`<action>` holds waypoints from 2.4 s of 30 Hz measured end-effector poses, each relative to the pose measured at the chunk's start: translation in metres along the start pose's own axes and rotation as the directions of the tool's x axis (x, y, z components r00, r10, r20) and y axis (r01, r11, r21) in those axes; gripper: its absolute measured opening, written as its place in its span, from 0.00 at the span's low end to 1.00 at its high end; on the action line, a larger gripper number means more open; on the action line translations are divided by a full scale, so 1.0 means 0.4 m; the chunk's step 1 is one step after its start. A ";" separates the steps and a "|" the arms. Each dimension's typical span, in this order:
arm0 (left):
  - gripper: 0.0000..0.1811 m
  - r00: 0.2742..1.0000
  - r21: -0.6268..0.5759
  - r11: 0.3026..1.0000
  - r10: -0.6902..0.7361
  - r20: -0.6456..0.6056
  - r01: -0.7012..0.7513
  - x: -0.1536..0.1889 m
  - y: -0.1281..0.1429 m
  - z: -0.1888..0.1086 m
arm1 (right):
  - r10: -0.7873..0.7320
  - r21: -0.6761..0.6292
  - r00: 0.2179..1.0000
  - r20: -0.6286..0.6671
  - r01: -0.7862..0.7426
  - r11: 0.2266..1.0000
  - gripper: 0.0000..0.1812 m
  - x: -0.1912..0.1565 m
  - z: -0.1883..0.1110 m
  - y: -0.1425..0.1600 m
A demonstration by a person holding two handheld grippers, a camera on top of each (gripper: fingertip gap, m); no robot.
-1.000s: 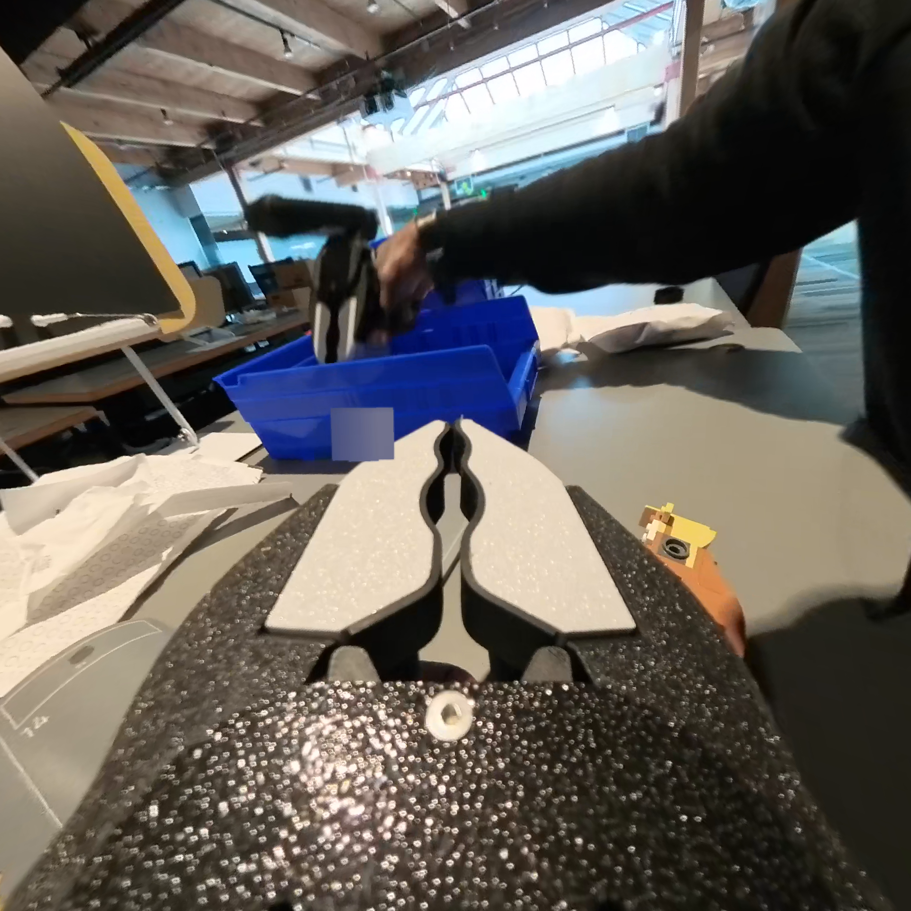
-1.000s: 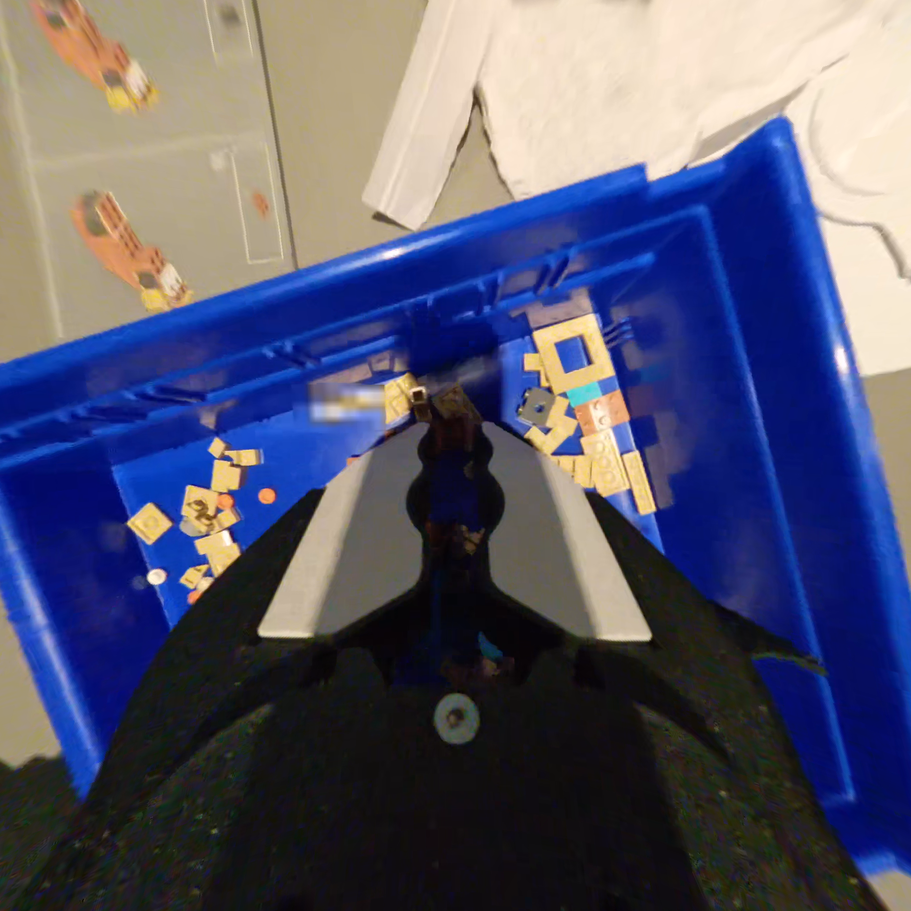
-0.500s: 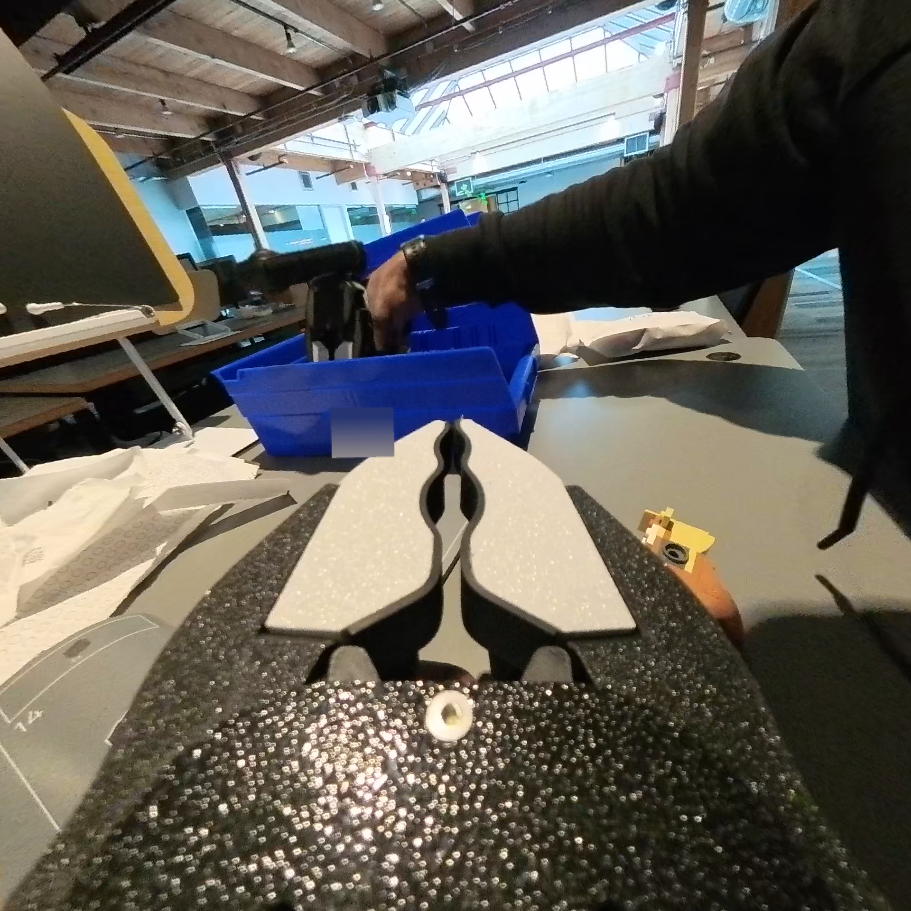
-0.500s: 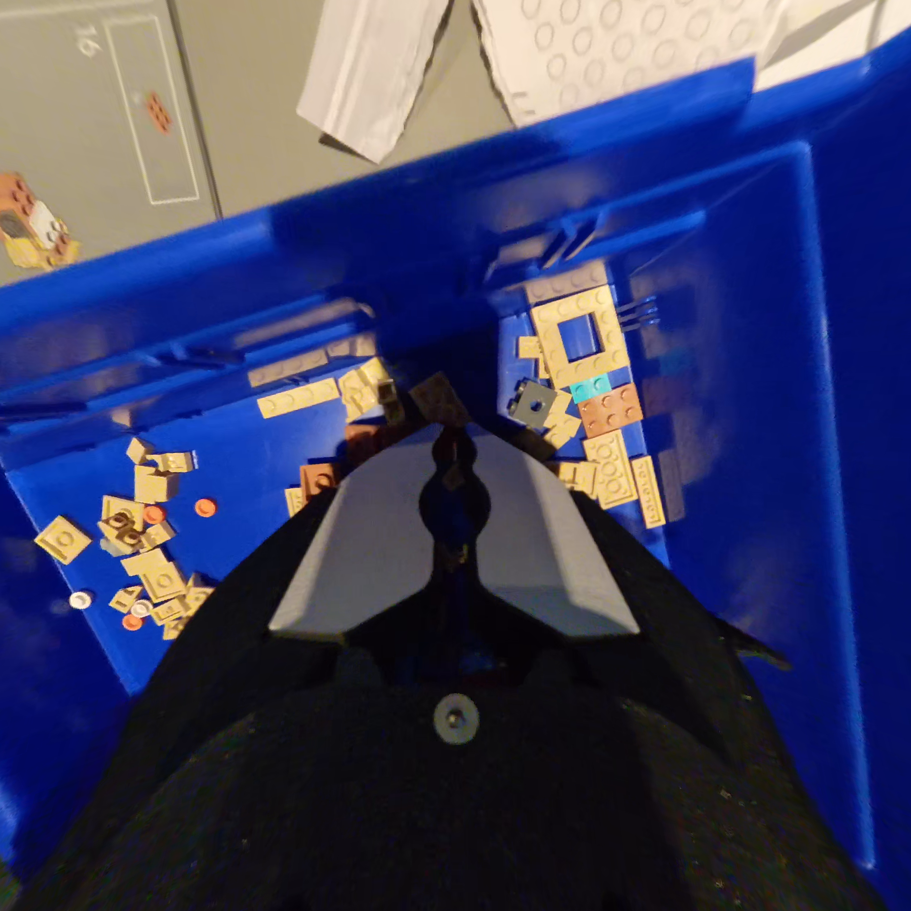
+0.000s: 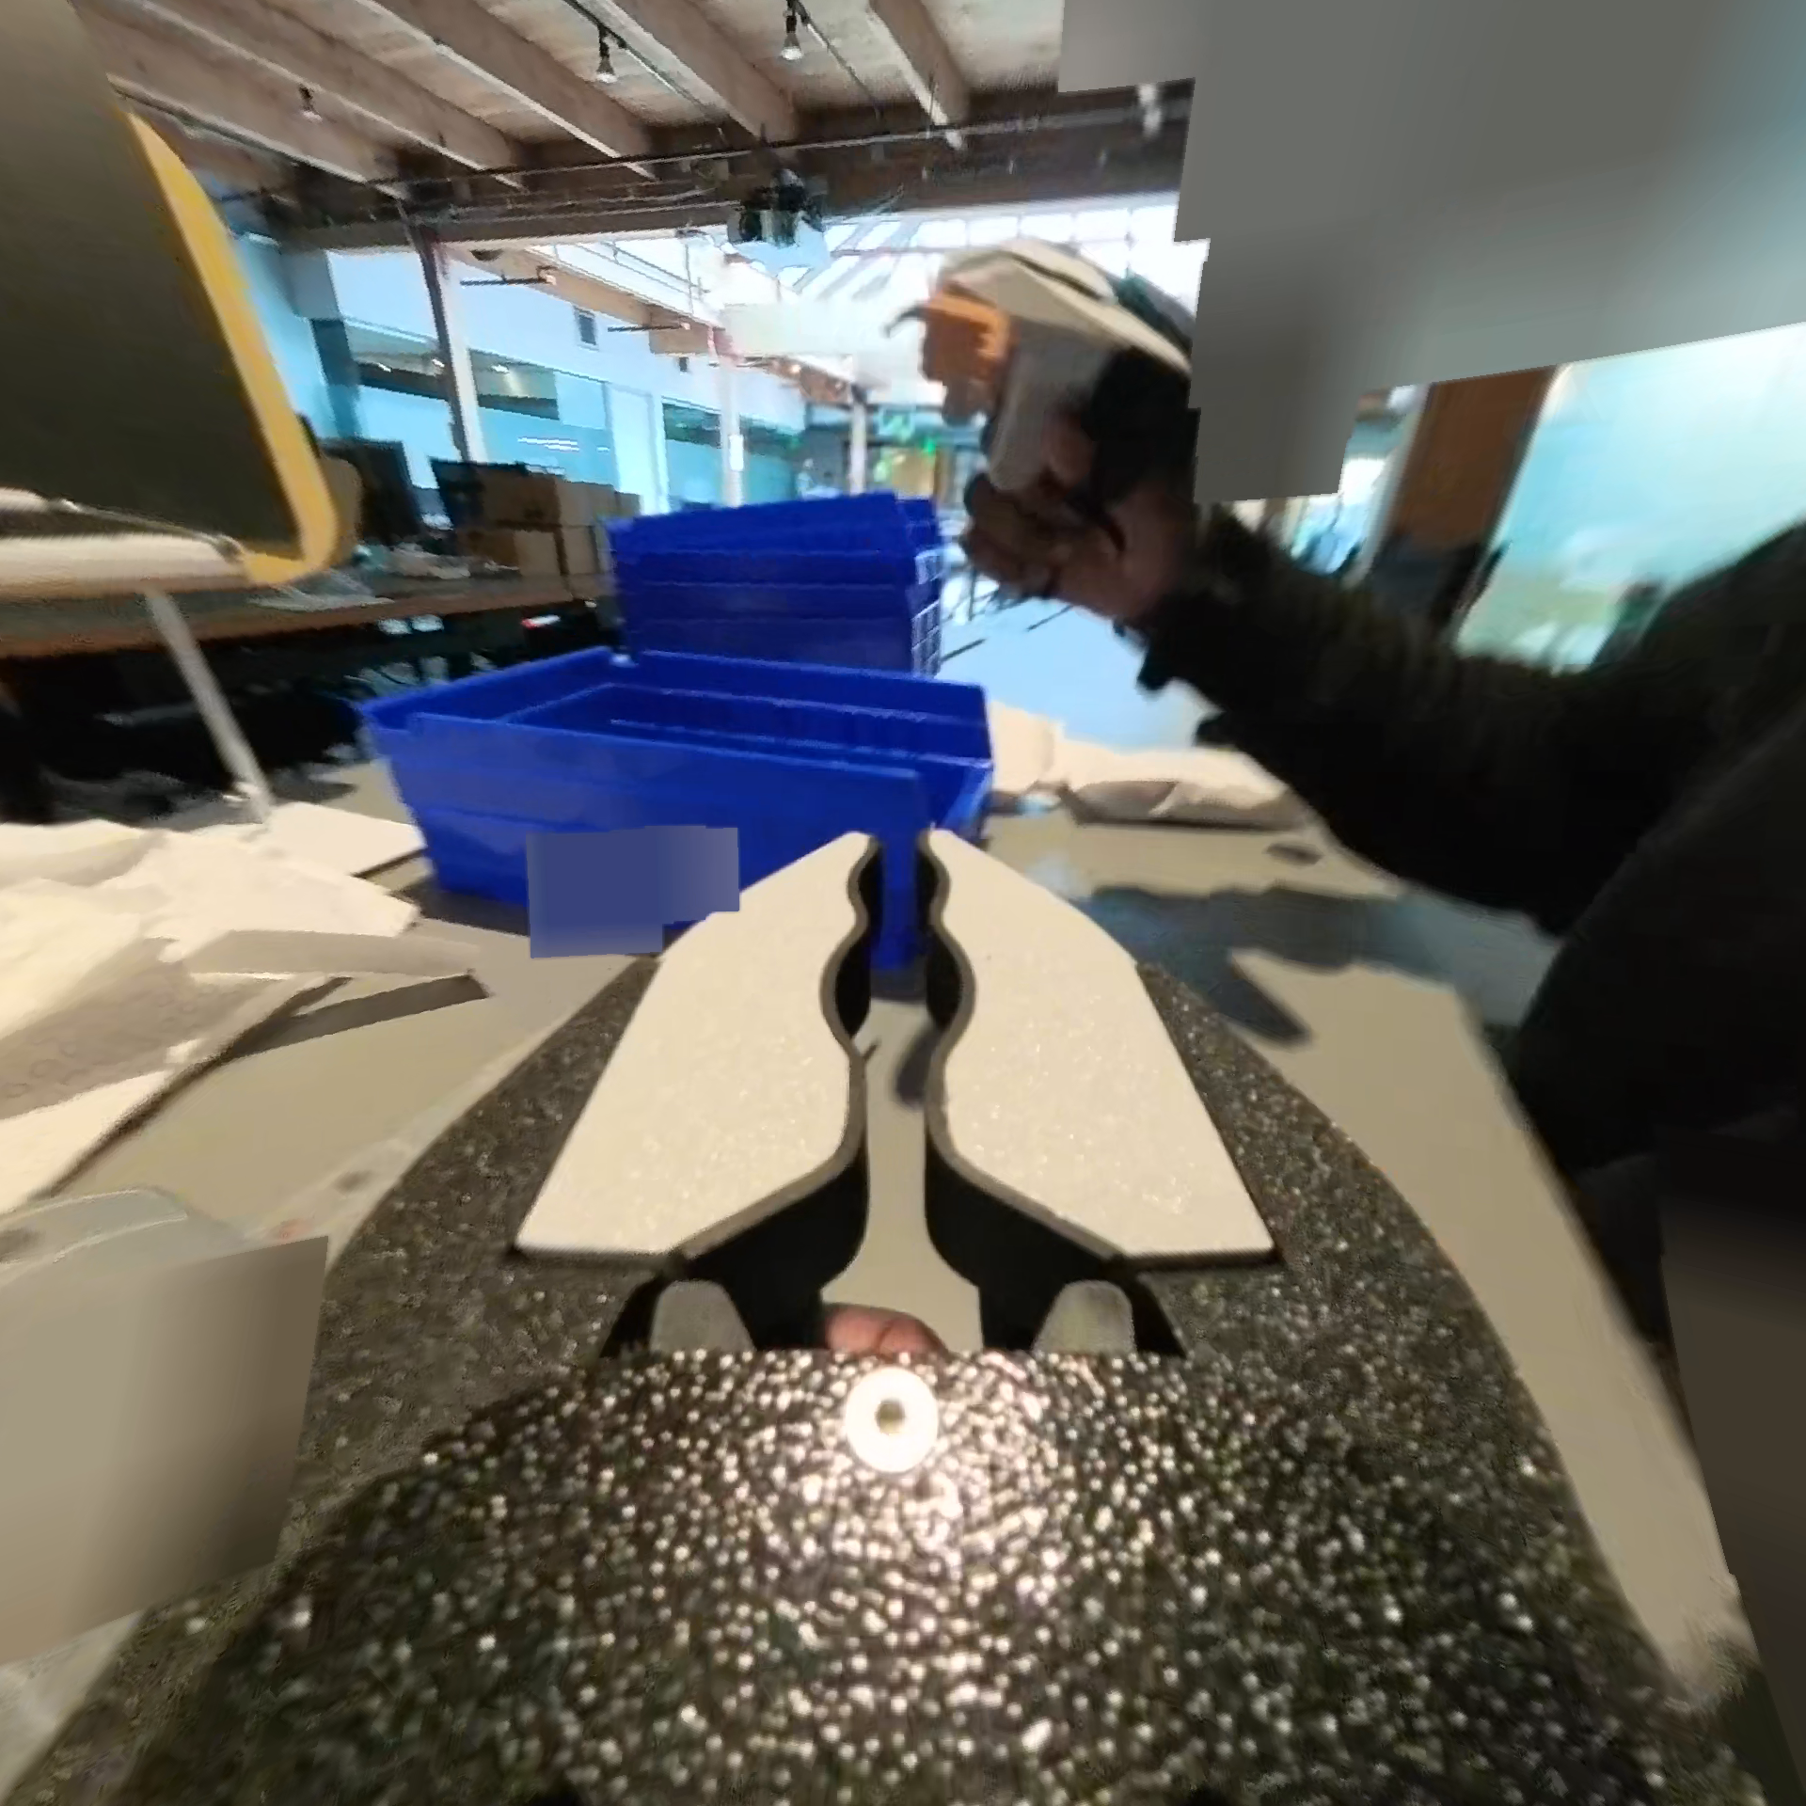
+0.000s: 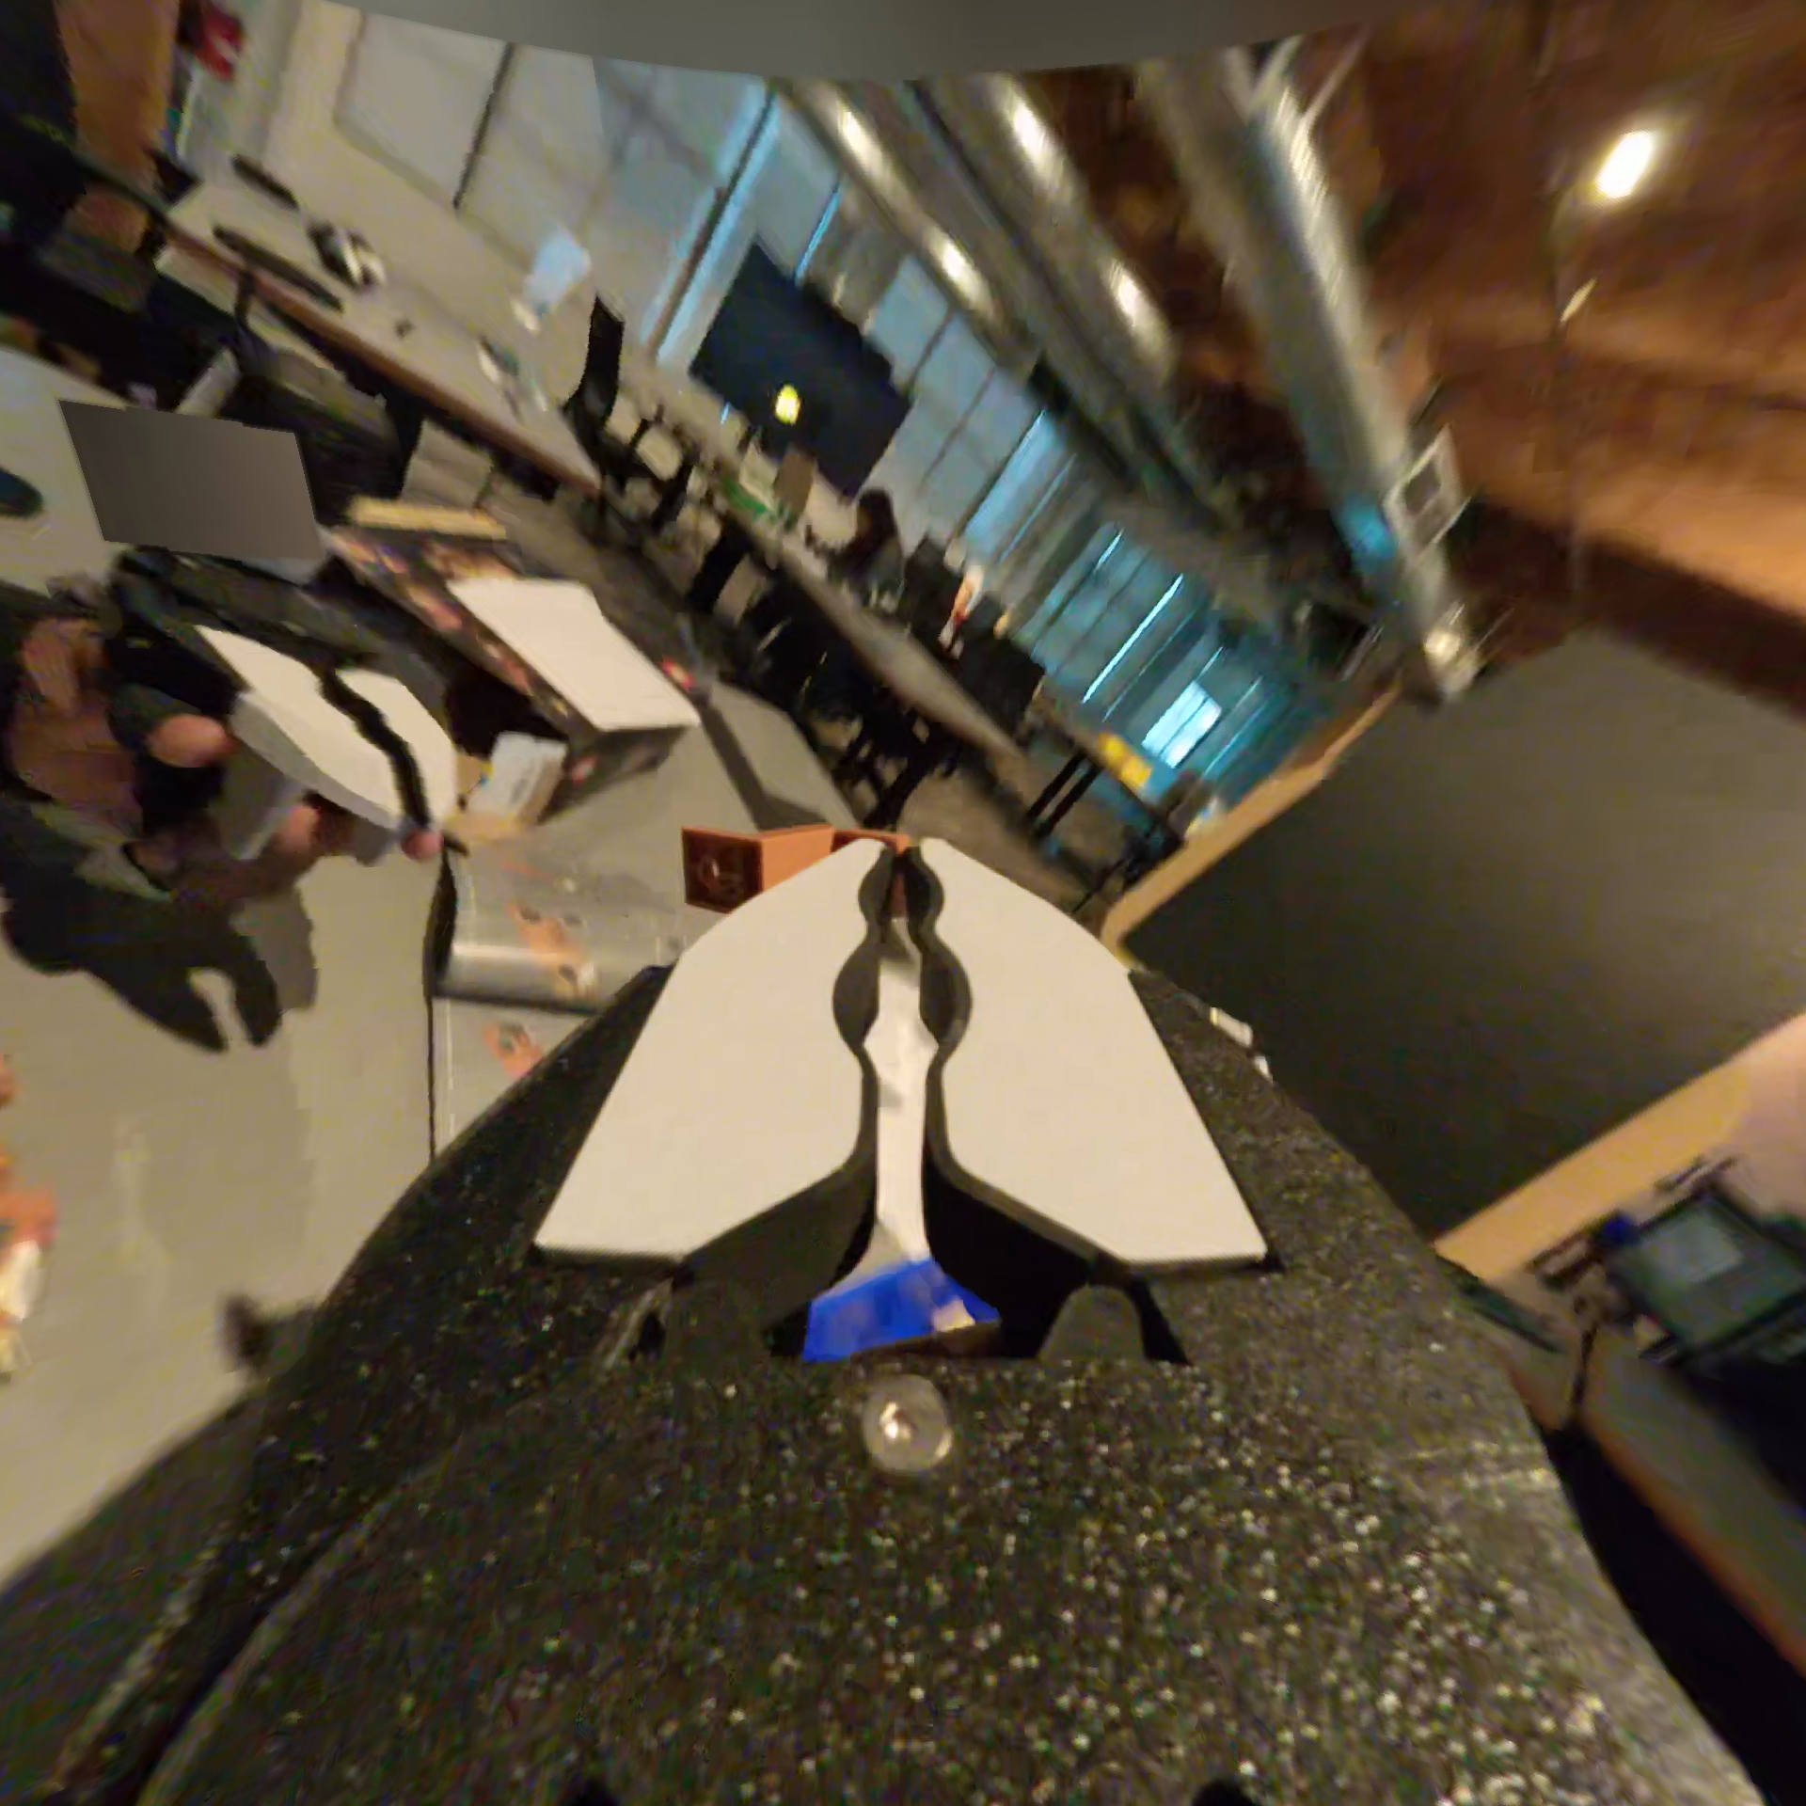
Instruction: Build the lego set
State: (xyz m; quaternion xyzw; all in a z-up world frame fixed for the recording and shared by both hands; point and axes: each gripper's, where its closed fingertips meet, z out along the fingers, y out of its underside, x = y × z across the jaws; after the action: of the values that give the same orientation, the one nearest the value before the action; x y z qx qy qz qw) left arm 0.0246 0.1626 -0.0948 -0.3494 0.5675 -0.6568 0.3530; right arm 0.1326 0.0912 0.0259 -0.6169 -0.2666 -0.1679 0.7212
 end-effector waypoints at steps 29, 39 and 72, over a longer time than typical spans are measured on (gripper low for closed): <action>0.21 0.652 0.145 0.653 -0.659 -0.375 0.743 0.109 -0.032 -0.082 | -0.125 0.193 0.991 -0.048 0.132 0.972 0.00 -0.380 0.190 -0.017; 0.21 0.641 0.127 0.642 -0.687 -0.342 0.756 0.101 -0.012 -0.081 | -0.132 0.179 0.991 -0.033 0.136 0.974 0.01 -0.396 0.195 -0.005; 0.20 0.659 0.130 0.655 -0.690 -0.299 0.744 0.094 0.003 -0.083 | -0.120 0.165 0.991 -0.059 0.128 0.978 0.00 -0.388 0.183 0.004</action>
State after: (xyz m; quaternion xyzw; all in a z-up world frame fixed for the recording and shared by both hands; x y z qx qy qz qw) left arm -0.0230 0.1468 -0.0976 -0.4243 0.3332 -0.8412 0.0365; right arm -0.0037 0.1496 -0.0602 -0.5318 -0.2999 -0.2045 0.7651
